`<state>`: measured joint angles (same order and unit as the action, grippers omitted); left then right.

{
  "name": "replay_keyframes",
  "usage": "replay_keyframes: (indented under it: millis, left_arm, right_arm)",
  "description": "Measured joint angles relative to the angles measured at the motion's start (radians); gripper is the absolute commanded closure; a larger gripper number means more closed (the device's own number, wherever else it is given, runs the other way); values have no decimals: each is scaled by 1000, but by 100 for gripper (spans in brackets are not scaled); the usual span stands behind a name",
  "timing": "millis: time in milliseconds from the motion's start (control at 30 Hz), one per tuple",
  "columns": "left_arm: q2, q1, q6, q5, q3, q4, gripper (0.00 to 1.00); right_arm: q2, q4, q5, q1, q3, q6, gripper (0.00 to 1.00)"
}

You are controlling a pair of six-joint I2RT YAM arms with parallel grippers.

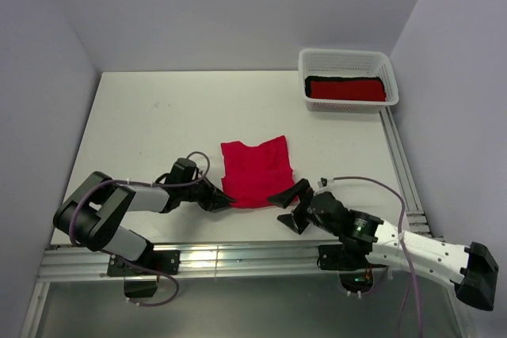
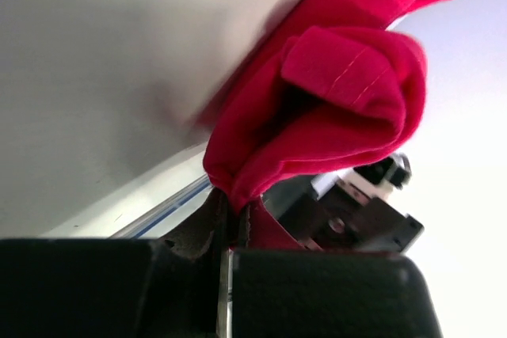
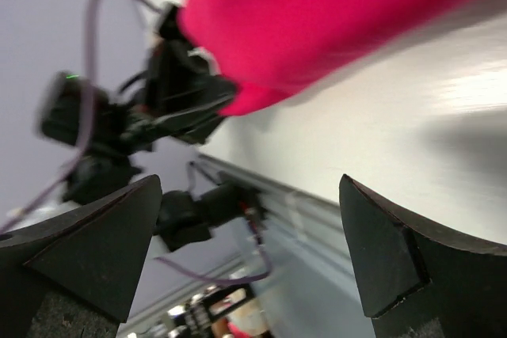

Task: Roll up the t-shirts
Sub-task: Roll the tshirt

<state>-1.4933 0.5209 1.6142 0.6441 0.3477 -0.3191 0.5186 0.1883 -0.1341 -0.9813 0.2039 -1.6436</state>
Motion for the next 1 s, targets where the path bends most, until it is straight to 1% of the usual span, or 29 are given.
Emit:
replay_keyframes:
  millis: [67,200,333,533,633,767,867,1000]
  left_arm:
    - [2,27,4,-6,-11,-23,99]
    - [13,64,32,-8,-23,-43,99]
    - [38,98,87,-8,-24,-21,99]
    - [36,155,167,-11,-22,-51,99]
    - [11,188,201,-14,-22,-114,99]
    - [-17,221,240,-14,-22,-189,99]
    - [-24,233,266,-14,-29,-230,99]
    - [-25,234,284,-14,-40,-263,99]
  right_arm:
    - [36,-50,-41,-63,-59,-16,0]
    - [154,-110,-103,-96,-92,-35,0]
    - [168,-195,-152,-121,-116,-69,0]
    - [175,-317,-203,-125,-152,-143,0]
    - [219,-388,-214,-125,-152,-169,0]
    - [322,-473,-216,-125,-152,-198,0]
    - [386,-503,-214,-125,-153,-224,0]
    - [396,-516,-214,-125,-153,-261,0]
